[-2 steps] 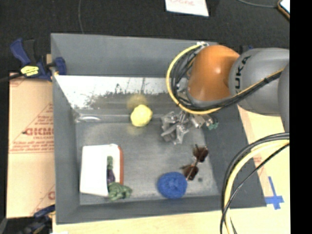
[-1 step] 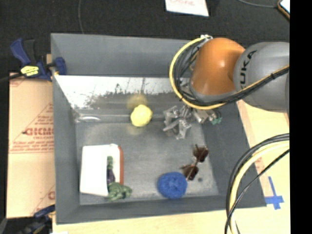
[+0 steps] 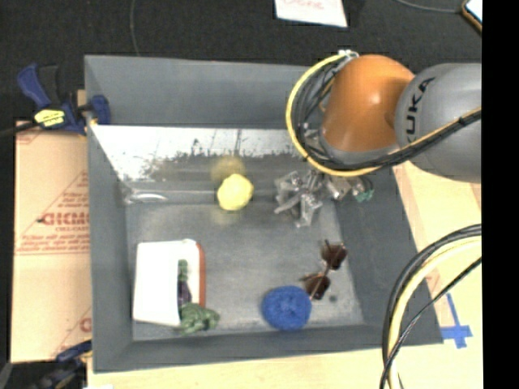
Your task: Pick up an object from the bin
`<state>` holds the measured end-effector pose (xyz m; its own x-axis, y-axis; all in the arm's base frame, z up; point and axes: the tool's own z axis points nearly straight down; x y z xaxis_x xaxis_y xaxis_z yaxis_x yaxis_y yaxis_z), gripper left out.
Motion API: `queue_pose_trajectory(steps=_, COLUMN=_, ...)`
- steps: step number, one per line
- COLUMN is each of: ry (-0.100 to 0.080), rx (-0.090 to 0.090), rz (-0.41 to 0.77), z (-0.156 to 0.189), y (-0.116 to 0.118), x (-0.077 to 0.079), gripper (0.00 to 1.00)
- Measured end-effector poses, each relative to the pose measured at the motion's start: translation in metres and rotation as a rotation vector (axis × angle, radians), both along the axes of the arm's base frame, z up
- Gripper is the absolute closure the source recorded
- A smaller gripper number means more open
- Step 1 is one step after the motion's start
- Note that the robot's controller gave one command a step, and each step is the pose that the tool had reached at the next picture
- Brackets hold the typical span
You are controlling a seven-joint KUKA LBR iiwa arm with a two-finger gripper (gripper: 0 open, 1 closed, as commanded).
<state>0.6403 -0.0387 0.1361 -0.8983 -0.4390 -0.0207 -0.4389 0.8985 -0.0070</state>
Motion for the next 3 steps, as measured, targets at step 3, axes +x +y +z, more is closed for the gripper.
queue_pose_trajectory(steps=3, ry=-0.004, rx=-0.001, rz=-0.003, z=0.062, y=-0.001, x=0.001, gripper=1.00)
